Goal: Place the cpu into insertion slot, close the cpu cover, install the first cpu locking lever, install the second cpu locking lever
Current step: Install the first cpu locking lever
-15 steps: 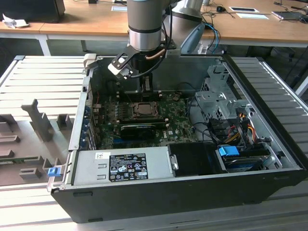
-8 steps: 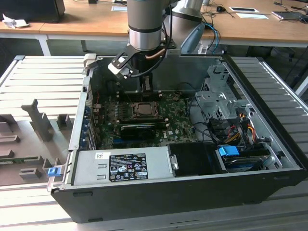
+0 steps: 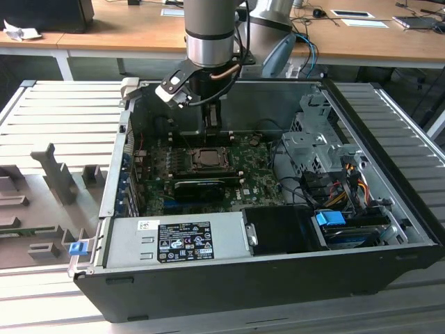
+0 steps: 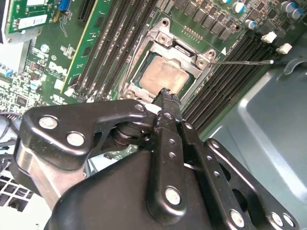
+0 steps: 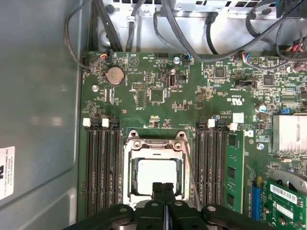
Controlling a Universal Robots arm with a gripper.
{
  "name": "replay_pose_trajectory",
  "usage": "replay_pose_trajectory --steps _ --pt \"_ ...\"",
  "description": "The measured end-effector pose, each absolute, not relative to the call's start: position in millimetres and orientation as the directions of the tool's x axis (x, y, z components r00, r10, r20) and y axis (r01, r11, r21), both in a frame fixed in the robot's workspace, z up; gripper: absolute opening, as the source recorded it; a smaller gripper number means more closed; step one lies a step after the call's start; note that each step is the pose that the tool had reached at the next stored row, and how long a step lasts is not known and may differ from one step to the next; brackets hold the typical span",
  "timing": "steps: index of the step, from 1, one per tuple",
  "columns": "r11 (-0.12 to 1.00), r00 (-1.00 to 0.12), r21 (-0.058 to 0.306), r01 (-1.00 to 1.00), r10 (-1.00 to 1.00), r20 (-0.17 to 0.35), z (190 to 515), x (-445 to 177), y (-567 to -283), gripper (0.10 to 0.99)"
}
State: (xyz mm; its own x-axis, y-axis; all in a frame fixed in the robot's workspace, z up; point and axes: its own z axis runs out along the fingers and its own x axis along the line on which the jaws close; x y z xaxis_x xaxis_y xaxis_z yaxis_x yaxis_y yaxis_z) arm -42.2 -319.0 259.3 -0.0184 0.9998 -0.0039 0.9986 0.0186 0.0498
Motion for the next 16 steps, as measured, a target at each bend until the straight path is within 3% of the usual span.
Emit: replay_pose_trajectory --steps 9,16 --pt "0.019 -0.019 0.05 0.999 1.0 -0.009 274 -42 -319 0.106" --pt "0.106 -0.106 0.05 0.993 0.994 -0.009 274 -42 -319 0.106"
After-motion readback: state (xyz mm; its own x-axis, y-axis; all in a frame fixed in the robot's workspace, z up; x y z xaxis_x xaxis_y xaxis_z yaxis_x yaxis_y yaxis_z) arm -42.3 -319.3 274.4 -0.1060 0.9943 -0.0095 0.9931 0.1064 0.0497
